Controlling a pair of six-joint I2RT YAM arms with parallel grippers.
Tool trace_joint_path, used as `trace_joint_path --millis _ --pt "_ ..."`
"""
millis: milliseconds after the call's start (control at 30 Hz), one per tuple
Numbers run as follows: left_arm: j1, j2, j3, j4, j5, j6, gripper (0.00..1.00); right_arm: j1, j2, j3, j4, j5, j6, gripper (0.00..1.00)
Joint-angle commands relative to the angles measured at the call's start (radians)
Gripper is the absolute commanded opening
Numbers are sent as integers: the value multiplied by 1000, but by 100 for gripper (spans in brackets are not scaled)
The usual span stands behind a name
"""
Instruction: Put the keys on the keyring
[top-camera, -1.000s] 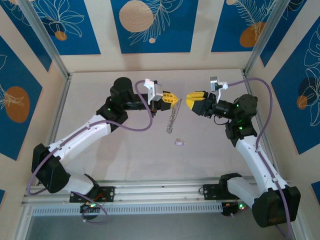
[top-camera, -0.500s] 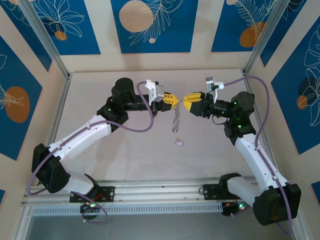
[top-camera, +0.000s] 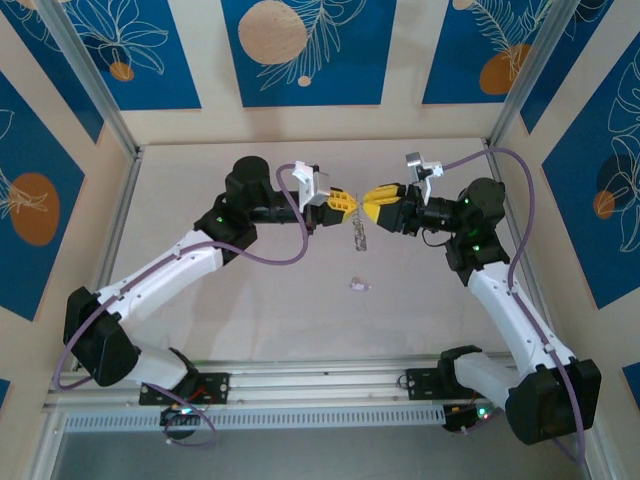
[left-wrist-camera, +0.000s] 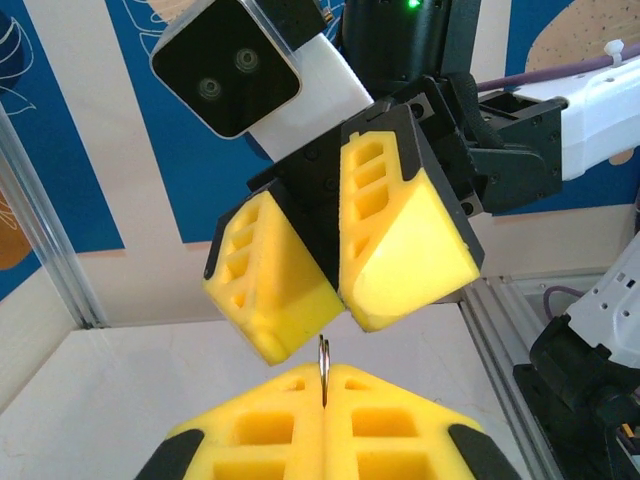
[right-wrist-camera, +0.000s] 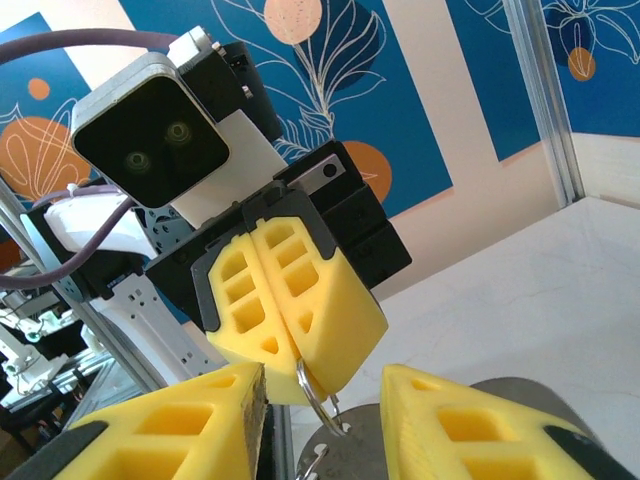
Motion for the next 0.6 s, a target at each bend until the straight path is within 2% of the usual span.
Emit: trace_joint_path --millis 0,200,433,567 --pt "-15 -11 47 -1 34 17 0 9 8 32 -3 -32 -27 35" --pt "-17 -4 64 -6 42 -7 0 15 7 32 -18 -76 -45 26" --pt "-16 11 94 -9 69 -48 0 19 -14 22 -33 -90 -63 12" --pt "-20 18 107 -17 81 -57 0 20 -25 26 -38 -84 -69 13"
